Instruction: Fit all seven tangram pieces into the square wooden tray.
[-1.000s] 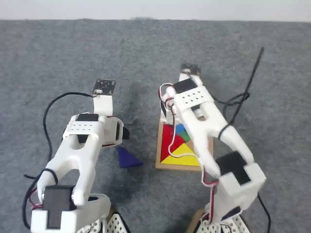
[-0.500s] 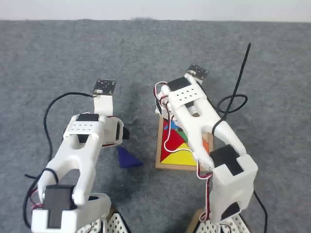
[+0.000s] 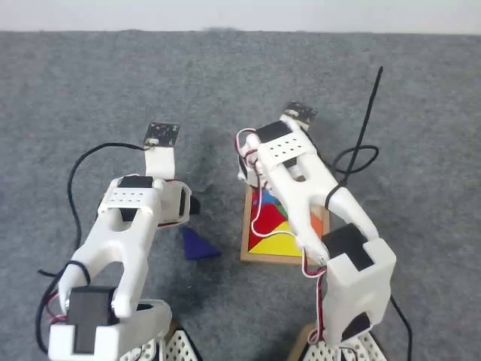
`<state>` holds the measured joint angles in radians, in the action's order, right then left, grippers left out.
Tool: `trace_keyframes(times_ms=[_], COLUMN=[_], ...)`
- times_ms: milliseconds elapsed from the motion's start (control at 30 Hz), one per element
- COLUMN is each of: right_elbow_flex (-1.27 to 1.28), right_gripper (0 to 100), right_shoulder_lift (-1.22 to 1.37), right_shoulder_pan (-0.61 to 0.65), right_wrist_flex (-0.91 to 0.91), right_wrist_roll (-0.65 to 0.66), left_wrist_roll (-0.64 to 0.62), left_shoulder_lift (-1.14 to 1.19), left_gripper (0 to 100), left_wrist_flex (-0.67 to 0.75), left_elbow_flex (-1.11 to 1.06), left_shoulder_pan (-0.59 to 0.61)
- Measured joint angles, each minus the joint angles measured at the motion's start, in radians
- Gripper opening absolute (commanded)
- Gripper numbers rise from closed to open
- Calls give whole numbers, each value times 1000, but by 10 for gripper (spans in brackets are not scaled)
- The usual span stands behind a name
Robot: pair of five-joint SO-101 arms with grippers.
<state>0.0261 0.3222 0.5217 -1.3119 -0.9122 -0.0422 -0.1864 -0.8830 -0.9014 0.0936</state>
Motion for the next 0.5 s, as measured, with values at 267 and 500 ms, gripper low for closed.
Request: trace_keyframes(times_ms=[267,500], right_elbow_flex=[0,-69], right_gripper=[173,2], right_shoulder_lift=[0,-20], right_shoulder_pan=[44,-20], right_wrist_flex=[2,2], right_wrist_roll=[37,341], left_wrist_roll=[0,0], left_shoulder_lift=[0,0], left_gripper=[246,246], left_wrist_flex=[5,5], left_elbow_flex=[0,0], left_shoulder_pan=[0,0])
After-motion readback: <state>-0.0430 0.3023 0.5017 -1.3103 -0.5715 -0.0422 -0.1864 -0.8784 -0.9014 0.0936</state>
